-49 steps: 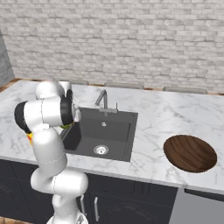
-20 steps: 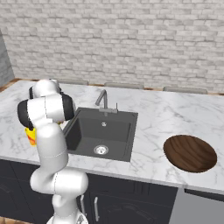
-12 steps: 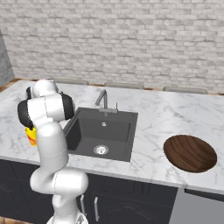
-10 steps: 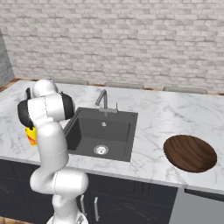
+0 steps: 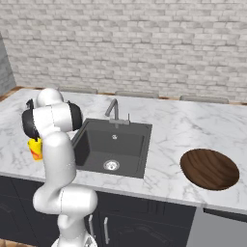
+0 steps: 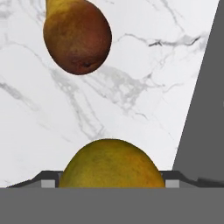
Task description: Remove the pear and orange from the sink. Then move the bowl and cup from the counter to the sink for washing.
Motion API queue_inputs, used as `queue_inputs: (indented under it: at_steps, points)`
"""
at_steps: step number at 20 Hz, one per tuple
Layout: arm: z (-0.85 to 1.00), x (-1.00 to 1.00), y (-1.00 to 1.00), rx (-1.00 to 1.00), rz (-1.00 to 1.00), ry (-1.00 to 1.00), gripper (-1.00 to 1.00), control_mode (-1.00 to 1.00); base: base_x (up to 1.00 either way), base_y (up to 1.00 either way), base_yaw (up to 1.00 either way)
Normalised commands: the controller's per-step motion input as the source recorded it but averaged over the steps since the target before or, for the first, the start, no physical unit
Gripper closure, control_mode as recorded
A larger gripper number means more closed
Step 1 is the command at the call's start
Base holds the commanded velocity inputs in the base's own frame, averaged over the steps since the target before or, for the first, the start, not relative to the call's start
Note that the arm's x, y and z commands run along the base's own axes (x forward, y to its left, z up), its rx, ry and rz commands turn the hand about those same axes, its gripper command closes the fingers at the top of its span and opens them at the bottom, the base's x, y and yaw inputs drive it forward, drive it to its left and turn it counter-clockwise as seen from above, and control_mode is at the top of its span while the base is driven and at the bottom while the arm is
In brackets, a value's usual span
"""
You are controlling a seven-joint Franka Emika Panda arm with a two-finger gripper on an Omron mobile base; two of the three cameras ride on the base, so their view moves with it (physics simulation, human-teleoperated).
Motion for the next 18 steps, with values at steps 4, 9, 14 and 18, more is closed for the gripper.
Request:
queue_inputs:
  at_steps: [4,9,14,18]
  points:
    - [-0.08,0.10,0.17,0.00,0.00,-0.01,1.00,-1.00,0.00,0.00,0.00]
    - [-0.09,0.10,0.13,0.00,0.00,0.00,1.00,-1.00,0.00,0.00,0.00]
    - [-0.07,0.09,0.04,0.00,-0.01,0.00,1.00,-1.00,0.00,0.00,0.00]
    - [-0.09,0.01,0.05,0.00,-0.03,0.00,1.00,-1.00,0.00,0.00,0.00]
